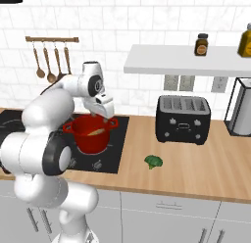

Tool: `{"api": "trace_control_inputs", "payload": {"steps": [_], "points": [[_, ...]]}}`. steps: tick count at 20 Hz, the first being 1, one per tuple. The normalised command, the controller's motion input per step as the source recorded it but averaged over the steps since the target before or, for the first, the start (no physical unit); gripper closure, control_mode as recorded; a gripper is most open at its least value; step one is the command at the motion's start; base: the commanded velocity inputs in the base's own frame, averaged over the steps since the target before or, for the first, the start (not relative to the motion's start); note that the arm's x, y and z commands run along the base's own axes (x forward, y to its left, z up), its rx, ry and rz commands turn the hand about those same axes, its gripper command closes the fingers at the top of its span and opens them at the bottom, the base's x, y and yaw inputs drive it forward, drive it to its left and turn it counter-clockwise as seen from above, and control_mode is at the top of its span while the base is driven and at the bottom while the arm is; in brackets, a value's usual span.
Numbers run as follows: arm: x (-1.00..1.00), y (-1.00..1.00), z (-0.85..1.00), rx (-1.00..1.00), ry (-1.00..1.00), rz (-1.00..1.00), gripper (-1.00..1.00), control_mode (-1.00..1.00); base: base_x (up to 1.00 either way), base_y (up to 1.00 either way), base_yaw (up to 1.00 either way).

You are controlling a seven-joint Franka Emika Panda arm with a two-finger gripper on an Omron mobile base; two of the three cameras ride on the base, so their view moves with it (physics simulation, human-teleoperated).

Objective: Put the broccoli and cucumber in the pot. Retrieve the spatula and lightly stir the vegetables in the pot.

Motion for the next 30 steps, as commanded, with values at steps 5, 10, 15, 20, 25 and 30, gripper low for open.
{"api": "trace_control_inputs", "payload": {"steps": [5,10,15,20,25,30], "points": [[-0.36,-0.99,-0.10,-0.17,-0.02,0.06,-1.00,-1.00,0.00,0.00,0.00],[-0.17,-1.00,-0.17,-0.08,-0.01,0.11,-1.00,-1.00,0.00,0.00,0.00],[-0.05,-1.00,-0.46,-0.04,0.00,0.09,-1.00,-1.00,0.00,0.00,0.00],[0.02,-0.82,-0.67,-0.01,0.00,0.09,-1.00,-1.00,0.00,0.00,0.00],[0.10,-0.24,-0.07,0.02,0.06,0.04,-1.00,-1.00,0.00,0.00,0.00],[0.02,0.00,-0.07,0.03,0.01,0.00,-1.00,-1.00,0.00,0.00,0.00]]}}
